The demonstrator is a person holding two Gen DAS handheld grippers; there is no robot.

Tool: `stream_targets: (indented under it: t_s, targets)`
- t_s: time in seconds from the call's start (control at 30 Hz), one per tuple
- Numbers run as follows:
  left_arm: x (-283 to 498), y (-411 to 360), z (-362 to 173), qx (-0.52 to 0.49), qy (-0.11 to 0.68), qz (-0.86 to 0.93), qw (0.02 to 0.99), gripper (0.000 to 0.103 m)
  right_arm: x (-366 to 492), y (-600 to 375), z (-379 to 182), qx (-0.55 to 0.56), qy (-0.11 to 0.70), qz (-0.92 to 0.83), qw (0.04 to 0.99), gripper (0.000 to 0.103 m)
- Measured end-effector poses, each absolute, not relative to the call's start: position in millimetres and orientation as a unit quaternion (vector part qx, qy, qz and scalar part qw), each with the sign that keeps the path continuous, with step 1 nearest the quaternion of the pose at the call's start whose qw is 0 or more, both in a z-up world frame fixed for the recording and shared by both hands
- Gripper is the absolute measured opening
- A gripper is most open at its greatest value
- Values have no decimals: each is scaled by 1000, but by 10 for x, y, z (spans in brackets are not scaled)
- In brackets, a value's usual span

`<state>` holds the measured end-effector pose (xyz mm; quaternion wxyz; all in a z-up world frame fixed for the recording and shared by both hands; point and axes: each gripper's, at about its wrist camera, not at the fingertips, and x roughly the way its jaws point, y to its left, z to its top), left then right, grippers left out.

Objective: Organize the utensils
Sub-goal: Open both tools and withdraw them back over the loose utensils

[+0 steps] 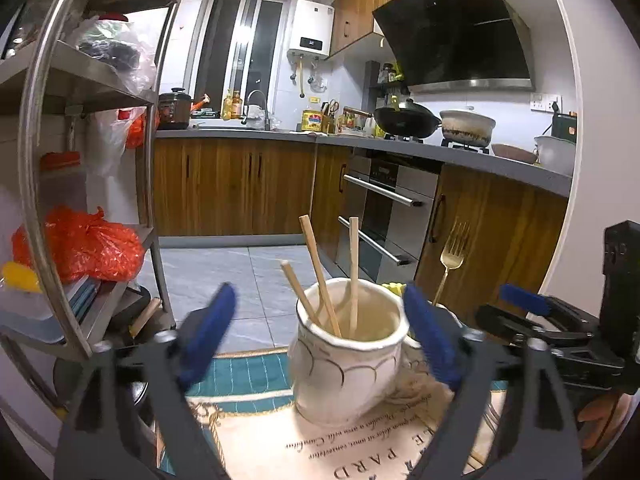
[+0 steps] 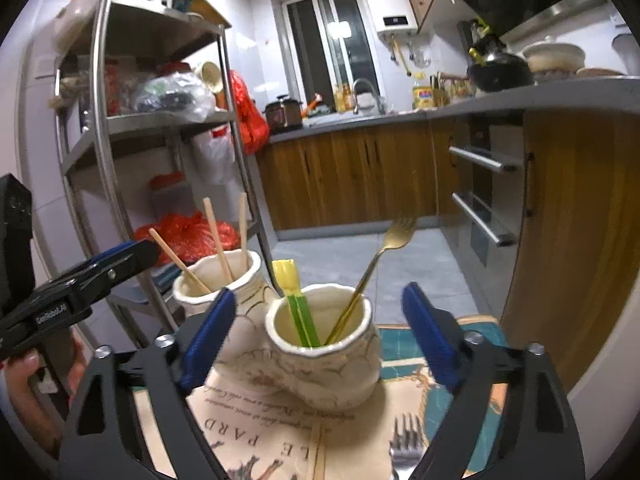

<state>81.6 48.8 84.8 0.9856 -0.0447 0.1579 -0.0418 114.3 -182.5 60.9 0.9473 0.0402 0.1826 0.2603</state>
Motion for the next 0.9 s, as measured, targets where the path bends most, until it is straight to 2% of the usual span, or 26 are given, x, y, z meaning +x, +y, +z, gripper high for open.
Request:
stream_targets:
  t_s: [0.07, 0.23, 0.9]
  targets:
    - [737, 487, 852, -46, 159, -41, 985, 98, 1017, -1906, 629, 31, 174, 251, 952, 95]
    - [548, 452, 831, -47, 176, -41, 982, 98, 786, -2080, 646, 18, 170, 231, 958, 98]
    - [20, 178, 601, -30, 207, -67, 976, 98, 361, -2488, 487, 26, 212, 183, 960, 98]
